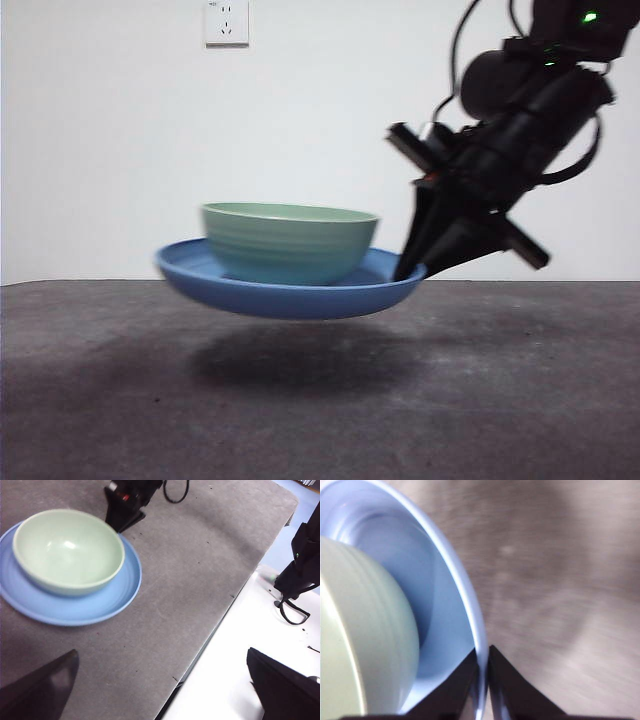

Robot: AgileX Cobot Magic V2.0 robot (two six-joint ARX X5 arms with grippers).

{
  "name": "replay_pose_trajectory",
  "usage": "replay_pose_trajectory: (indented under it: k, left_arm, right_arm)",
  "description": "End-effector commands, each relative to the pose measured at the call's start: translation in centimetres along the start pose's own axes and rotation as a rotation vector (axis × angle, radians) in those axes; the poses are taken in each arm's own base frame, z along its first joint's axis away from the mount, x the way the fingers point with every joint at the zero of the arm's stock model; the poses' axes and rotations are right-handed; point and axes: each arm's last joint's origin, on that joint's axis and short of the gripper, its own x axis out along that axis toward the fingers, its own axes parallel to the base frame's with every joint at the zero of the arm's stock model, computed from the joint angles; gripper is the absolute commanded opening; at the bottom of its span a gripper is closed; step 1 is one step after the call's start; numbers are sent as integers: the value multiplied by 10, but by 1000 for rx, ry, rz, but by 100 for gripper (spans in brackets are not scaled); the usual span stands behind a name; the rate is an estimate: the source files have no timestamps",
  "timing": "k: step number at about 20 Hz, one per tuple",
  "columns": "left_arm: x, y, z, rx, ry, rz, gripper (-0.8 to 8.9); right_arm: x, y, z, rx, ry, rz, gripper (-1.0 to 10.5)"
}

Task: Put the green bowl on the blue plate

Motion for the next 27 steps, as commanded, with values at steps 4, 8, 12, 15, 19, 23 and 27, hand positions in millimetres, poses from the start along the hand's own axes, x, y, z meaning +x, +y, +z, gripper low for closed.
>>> replay_pose_trajectory:
  k: [4,8,12,15,19,23,27]
  left_arm:
    - [-1,-1,3,17,-14,-9,563]
    - [-1,-1,3,17,-14,-9,563]
    - [-1,-1,2,16,-13,-9,563]
    - [-1,-1,2,16,-13,-9,563]
    - [-1,-1,2,16,-13,-9,563]
    - [-1,-1,2,16,-13,-9,563]
    - [-1,-1,2,16,-13,-9,563]
  right_arm:
    - [26,-1,5,66,13,-27,12]
    - [37,-9,5,92,32,-37,12]
    - [41,-13,5,99,34,-63,13]
    - [41,-13,5,99,33,-64,33]
    - [39,-12,6,86,25,-61,120]
    - [15,-1,8,46,-32,-44,253]
    - [-30,23,-3,-43,-75,-42,310]
